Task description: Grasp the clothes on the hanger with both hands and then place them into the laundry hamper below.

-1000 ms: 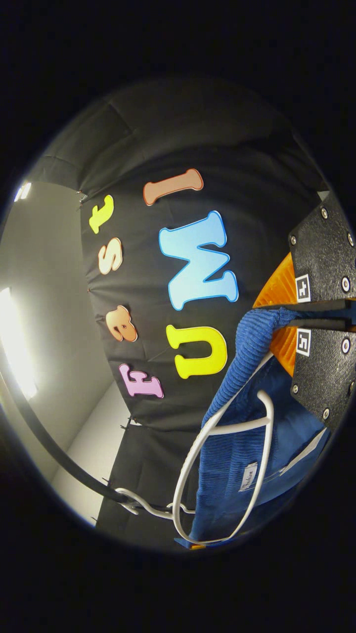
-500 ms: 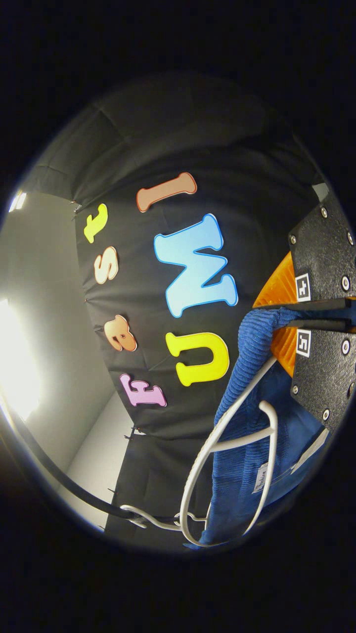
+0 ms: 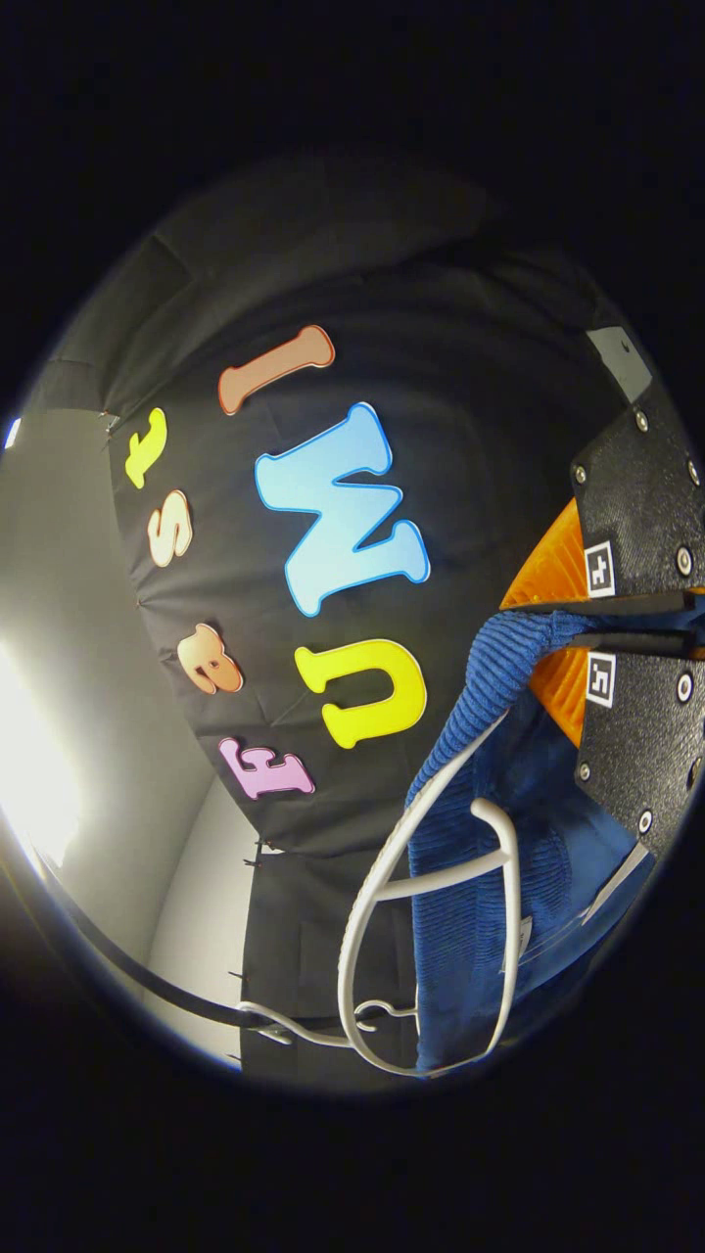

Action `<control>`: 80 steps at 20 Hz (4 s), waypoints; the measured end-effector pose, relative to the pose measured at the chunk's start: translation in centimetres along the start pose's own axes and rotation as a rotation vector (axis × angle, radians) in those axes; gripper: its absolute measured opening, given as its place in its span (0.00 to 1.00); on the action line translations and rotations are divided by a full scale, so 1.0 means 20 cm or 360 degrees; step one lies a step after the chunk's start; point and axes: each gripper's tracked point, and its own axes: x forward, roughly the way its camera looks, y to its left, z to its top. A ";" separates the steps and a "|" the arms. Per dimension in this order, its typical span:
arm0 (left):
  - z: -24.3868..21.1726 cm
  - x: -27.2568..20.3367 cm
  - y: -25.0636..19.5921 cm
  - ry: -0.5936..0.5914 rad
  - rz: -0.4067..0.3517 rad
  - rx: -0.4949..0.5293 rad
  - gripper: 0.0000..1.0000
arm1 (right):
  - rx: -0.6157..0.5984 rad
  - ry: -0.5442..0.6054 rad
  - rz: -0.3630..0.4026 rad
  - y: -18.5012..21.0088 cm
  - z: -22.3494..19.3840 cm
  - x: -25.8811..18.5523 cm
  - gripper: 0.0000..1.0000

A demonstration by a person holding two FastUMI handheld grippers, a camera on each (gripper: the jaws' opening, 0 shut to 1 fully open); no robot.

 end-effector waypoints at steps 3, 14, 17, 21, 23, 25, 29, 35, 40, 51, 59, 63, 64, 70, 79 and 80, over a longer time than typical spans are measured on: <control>0.00 -0.02 -0.03 0.0025 -0.0017 -0.0024 0.01 | 0.0206 0.0022 0.0015 -0.02 0.04 0.06 0.06; -0.19 -0.05 -0.07 0.0122 0.0033 -0.0097 0.01 | 0.0255 0.0306 0.0025 -0.06 -0.33 0.05 0.06; -0.25 -0.13 -0.04 0.0142 0.0080 -0.0124 0.01 | 0.0211 0.0352 0.0044 -0.04 -0.40 -0.01 0.06; -0.29 -0.25 0.01 0.0178 0.0125 -0.0151 0.01 | 0.0184 0.0407 0.0063 0.02 -0.48 -0.14 0.06; -0.28 -0.33 0.03 0.0180 0.0121 -0.0141 0.01 | 0.0169 0.0409 0.0058 0.04 -0.50 -0.20 0.06; -0.27 -0.42 0.04 0.0184 0.0113 -0.0121 0.07 | 0.0167 0.0419 0.0042 0.06 -0.50 -0.28 0.06; -0.23 -0.60 0.04 0.0155 0.0075 -0.0147 0.01 | 0.0180 0.0402 0.0031 0.14 -0.46 -0.49 0.06; -0.11 -0.82 0.03 0.0072 -0.0001 -0.0313 0.01 | 0.0171 0.0340 0.0052 0.31 -0.32 -0.81 0.06; -0.04 -0.96 -0.08 0.0030 -0.0142 -0.0402 0.01 | 0.0131 0.0319 0.0093 0.46 -0.25 -1.07 0.06; -0.03 -1.27 -0.44 0.0046 -0.0424 -0.0553 0.01 | 0.0116 0.0261 0.0211 0.88 -0.18 -1.58 0.06; -0.21 -1.36 -0.55 0.0136 -0.0471 -0.0648 0.07 | 0.0147 0.0389 0.0299 1.08 -0.39 -1.74 0.06; -0.43 -1.37 -0.57 0.0250 -0.0427 -0.0681 0.06 | 0.0158 0.0489 0.0259 1.00 -0.60 -1.74 0.05; -0.50 -1.38 -0.57 0.0291 -0.0416 -0.0698 0.06 | 0.0167 0.0523 0.0243 0.97 -0.66 -1.75 0.06; -0.92 -1.37 -0.56 0.0532 -0.0343 -0.0742 0.01 | 0.0198 0.0734 0.0142 0.86 -0.99 -1.82 0.06; -1.37 -1.47 -0.59 0.0828 -0.0294 -0.0656 0.01 | -0.0002 0.0944 0.0021 0.66 -1.36 -1.88 0.06; -1.42 -1.49 -0.60 0.0862 -0.0292 -0.0643 0.01 | -0.0015 0.0968 0.0010 0.64 -1.40 -1.89 0.06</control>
